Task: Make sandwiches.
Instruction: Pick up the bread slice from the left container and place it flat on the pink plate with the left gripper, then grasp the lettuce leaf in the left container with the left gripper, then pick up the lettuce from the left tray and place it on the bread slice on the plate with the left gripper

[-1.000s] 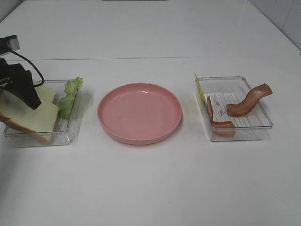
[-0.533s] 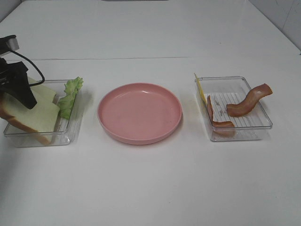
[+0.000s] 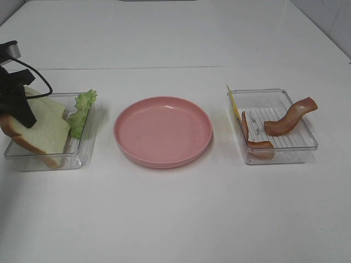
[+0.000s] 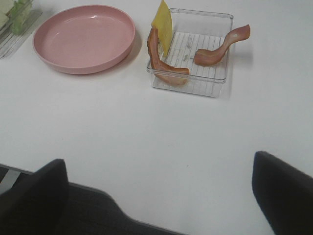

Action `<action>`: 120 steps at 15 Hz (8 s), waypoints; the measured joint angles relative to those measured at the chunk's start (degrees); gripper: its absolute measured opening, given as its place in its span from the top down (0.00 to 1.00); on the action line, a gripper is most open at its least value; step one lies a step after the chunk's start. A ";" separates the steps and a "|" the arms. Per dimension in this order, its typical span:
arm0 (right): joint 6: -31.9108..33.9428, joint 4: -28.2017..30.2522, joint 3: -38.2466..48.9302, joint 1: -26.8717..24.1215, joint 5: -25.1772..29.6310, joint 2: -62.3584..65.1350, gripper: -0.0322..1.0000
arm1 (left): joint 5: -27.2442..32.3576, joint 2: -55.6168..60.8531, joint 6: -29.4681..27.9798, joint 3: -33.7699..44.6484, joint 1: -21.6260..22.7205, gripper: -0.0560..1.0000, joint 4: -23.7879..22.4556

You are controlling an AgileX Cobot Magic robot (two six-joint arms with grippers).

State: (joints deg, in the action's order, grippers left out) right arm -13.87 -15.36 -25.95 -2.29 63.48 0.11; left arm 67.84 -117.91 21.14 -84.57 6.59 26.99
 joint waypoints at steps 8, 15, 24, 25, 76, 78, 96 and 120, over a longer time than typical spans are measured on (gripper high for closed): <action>0.00 0.00 0.00 0.00 0.00 0.00 0.02 | 0.00 8.25 -3.67 0.00 -0.40 0.75 4.07; 0.00 0.00 0.00 0.00 0.00 0.00 0.02 | -0.69 12.03 -3.15 -7.33 -9.17 0.75 14.90; 0.00 0.00 0.00 0.00 0.00 0.00 0.02 | -3.15 -10.66 -2.98 -21.03 -22.17 0.75 19.25; 0.00 -0.06 0.00 0.00 0.00 0.00 0.02 | -3.21 -12.09 -3.15 -21.20 -22.35 0.75 19.65; 0.00 -0.40 0.00 0.00 0.00 0.00 0.02 | 1.55 -6.76 -21.66 -23.43 -21.89 0.17 -26.18; 0.00 -0.40 0.00 0.00 0.00 0.00 0.02 | 1.32 -9.57 -21.14 -25.61 -21.89 0.17 -25.44; 0.00 -0.40 0.00 0.00 0.00 0.00 0.02 | 1.20 -18.62 -20.74 -31.63 -22.00 0.81 -24.41; 0.00 -0.46 0.00 0.00 0.00 0.00 0.02 | 2.29 -10.43 -15.07 -39.42 -29.74 0.95 -3.27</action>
State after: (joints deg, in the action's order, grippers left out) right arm -13.87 -15.81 -25.95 -2.29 63.48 0.11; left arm 70.13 -128.34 6.07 -123.99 -23.15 23.72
